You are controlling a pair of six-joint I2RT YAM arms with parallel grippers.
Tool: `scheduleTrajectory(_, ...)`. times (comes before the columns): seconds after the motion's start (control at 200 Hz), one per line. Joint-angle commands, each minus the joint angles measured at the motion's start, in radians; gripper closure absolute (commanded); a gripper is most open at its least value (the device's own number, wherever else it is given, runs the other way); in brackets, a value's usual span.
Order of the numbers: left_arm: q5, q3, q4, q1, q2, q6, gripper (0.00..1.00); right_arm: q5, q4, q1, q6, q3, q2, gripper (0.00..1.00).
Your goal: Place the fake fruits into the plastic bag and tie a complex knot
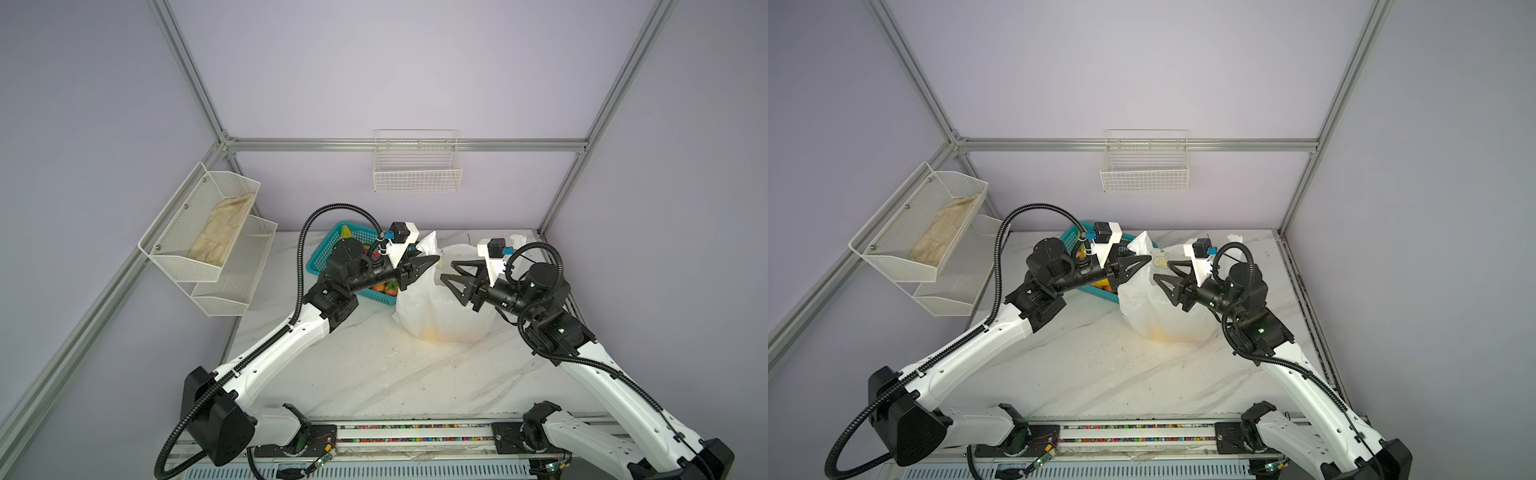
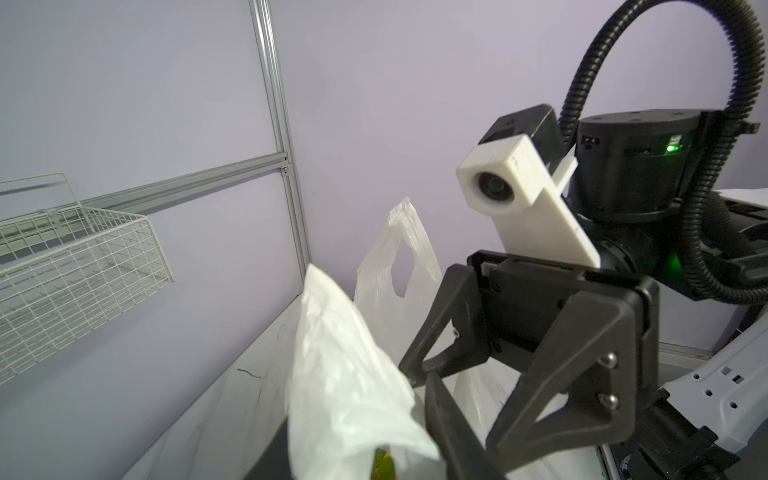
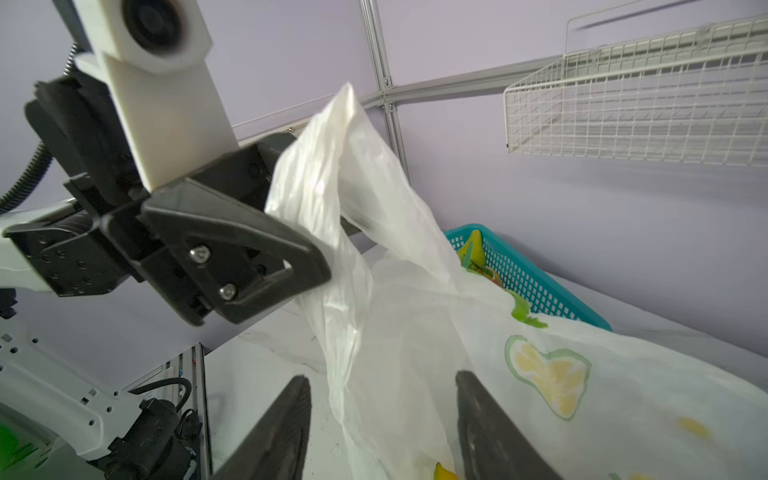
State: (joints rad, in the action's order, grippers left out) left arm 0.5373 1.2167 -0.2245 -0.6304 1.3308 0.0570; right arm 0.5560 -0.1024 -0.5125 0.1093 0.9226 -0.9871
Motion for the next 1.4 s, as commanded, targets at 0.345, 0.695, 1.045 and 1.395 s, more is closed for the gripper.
scheduleTrajectory(0.345, -0.082, -0.034, -0.053, 0.003, -0.077, 0.061, 0.92, -0.078, -0.165, -0.043, -0.175, 0.001, -0.018, 0.07)
scheduleTrajectory(0.695, -0.06, -0.074, -0.082, 0.003, -0.114, 0.184, 1.0, 0.074, -0.364, -0.043, -0.225, 0.03, -0.176, 0.03)
scheduleTrajectory(1.045, -0.15, -0.137, -0.101, 0.003, -0.163, 0.324, 1.0, 0.226, -0.706, -0.102, -0.023, -0.089, -0.293, 0.55)
scheduleTrajectory(1.395, -0.011, -0.123, 0.05, 0.064, -0.193, 0.149, 0.57, 0.325, -0.66, -0.101, -0.045, -0.169, -0.254, 1.0)
